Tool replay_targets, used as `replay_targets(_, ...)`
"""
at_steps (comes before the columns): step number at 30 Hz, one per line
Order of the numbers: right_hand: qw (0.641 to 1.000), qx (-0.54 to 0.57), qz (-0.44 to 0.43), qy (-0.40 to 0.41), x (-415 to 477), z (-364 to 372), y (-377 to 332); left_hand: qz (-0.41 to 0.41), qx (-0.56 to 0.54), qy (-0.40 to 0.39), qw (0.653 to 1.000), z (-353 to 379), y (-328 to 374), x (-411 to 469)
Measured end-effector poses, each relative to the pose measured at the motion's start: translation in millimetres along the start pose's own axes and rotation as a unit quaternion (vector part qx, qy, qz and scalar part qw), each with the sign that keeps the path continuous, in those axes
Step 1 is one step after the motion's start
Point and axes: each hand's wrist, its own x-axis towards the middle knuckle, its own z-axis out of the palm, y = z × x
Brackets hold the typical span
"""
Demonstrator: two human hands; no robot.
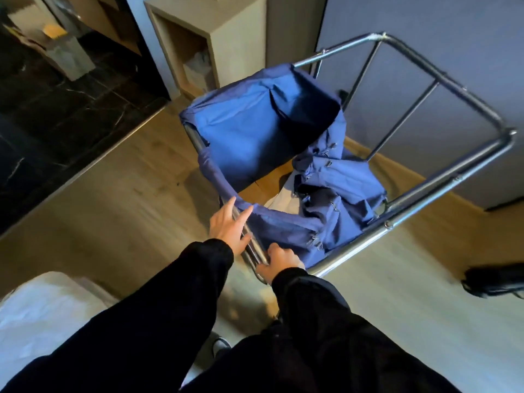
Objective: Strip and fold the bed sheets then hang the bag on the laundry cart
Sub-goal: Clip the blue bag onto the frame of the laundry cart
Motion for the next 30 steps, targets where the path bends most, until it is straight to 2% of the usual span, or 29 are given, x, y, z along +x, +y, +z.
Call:
replay_targets(5,0.999,-0.021,0.036,0.032,19,-23,13,0.049,0.131,-0.110,0.984,-7,5,49)
replay_targets(9,0.996,-0.002,0.070,0.051,38,-36,13,0.092,0.191,-0.098,0.972,-10,5,84)
replay_targets(15,0.992,0.082,0.064,0.068,74,-47,-6,0.131,0.264,-0.099,0.950,-38,-20,155)
replay_targets(21,0.979,0.089,0.148,0.106,81,-52,-8,0.275,0.253,-0.167,0.912,-51,-26,213)
replay_targets(24,0.970,0.100,0.189,0.120,82,-54,-13,0.351,0.251,-0.145,0.891,-52,-29,221)
replay_targets(30,0.948,0.120,0.248,0.162,79,-40,-27,0.398,0.253,-0.157,0.867,-56,-32,222)
